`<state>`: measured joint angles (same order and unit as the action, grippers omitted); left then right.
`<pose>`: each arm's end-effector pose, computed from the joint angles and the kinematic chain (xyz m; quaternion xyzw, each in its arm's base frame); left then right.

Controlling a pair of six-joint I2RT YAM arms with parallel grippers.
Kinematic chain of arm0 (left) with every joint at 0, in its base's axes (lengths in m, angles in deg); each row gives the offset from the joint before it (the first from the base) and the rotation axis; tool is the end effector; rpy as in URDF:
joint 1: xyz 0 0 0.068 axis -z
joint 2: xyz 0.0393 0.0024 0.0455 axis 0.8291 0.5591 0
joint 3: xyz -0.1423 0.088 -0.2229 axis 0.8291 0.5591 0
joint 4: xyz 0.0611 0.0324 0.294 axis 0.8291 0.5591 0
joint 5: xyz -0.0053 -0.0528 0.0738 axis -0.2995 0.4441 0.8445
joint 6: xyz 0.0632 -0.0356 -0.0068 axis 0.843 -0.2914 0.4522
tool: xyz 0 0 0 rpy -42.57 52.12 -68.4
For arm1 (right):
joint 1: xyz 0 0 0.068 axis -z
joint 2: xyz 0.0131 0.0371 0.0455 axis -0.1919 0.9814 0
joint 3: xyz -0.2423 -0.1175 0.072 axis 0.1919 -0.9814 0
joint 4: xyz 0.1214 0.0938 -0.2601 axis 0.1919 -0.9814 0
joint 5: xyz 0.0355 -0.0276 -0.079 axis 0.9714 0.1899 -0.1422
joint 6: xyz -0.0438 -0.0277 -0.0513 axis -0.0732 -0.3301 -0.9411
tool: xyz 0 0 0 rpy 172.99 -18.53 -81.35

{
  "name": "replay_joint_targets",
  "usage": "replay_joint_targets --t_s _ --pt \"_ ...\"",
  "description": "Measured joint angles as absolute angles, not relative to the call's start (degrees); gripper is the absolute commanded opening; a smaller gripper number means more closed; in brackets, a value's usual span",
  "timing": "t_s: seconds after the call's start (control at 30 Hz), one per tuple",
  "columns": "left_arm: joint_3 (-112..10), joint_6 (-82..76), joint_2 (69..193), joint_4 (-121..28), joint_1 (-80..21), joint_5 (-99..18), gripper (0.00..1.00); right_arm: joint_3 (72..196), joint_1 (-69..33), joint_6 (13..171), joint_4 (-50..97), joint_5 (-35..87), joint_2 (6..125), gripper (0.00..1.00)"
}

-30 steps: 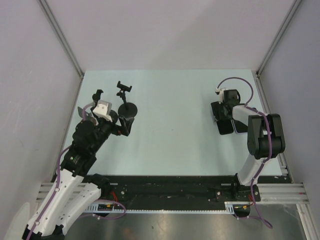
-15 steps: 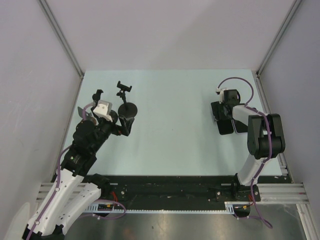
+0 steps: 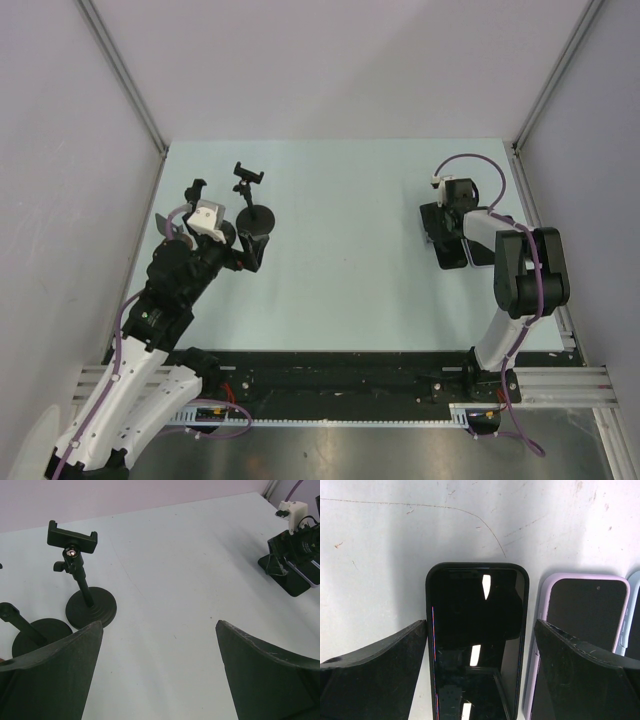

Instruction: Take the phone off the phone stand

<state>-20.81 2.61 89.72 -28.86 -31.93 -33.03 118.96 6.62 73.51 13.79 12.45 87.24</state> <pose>0.1884 -0.0849 0.3459 0.1194 0.7433 -0.1768 0.6341 0.4134 0.0261 0.1210 -0.1168 0.9392 -0.0663 0.3161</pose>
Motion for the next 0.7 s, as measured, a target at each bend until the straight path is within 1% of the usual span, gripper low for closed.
replay_joint_targets --t_s 0.5,0.7 --pt "-20.8 2.6 89.7 -28.9 -31.9 -33.0 1.00 119.1 4.9 73.0 14.1 2.3 87.2 0.93" --pt "-20.8 2.6 89.7 -28.9 -31.9 -33.0 1.00 119.1 4.6 72.4 14.1 0.1 87.2 0.93"
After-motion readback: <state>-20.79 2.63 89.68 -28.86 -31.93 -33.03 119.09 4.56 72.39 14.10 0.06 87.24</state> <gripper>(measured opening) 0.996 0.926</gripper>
